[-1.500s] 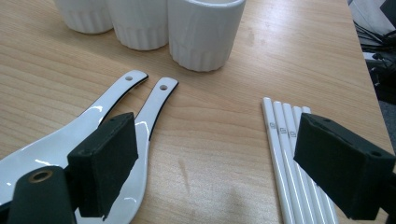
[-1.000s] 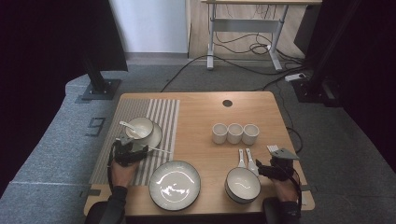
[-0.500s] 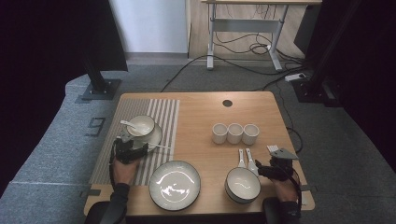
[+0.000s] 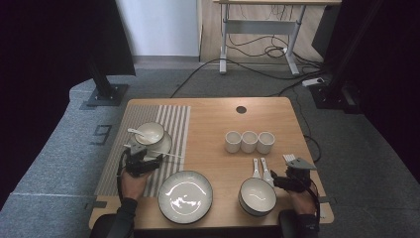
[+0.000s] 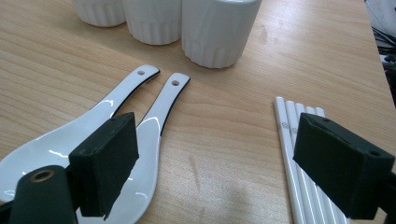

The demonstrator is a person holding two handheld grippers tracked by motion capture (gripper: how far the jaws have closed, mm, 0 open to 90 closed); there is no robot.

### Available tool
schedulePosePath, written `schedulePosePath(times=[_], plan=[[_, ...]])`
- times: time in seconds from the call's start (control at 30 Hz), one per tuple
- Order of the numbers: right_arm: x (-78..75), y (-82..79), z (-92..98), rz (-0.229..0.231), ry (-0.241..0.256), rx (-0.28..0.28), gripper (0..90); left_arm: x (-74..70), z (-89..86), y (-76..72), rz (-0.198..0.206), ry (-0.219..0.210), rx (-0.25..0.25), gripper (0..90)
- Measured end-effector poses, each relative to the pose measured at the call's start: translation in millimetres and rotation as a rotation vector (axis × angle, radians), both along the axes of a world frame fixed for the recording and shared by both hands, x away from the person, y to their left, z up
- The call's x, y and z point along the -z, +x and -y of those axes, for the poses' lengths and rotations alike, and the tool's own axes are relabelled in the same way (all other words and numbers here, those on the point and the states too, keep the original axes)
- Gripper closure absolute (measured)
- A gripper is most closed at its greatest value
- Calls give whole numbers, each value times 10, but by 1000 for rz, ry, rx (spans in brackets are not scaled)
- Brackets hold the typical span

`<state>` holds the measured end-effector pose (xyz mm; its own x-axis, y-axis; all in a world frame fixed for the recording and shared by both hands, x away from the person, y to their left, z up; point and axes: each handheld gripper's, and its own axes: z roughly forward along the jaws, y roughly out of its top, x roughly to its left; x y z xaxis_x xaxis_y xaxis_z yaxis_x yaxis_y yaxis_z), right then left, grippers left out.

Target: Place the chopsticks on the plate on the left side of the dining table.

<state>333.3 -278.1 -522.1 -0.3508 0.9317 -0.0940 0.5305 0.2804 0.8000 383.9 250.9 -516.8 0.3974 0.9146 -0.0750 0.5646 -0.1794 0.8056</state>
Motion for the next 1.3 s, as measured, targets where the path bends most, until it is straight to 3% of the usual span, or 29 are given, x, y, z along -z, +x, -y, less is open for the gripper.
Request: schedulePosePath(times=[0.27, 0.47, 1.3], plan=[[7, 4, -15, -4, -5, -8, 137, 36, 233, 13, -1, 38, 97, 284], [8, 5, -13, -5, -6, -7, 137, 86, 360, 59, -15, 67, 134, 281], [9, 3, -5, -6, -9, -6, 137, 127, 397, 180, -15, 56, 119, 256]])
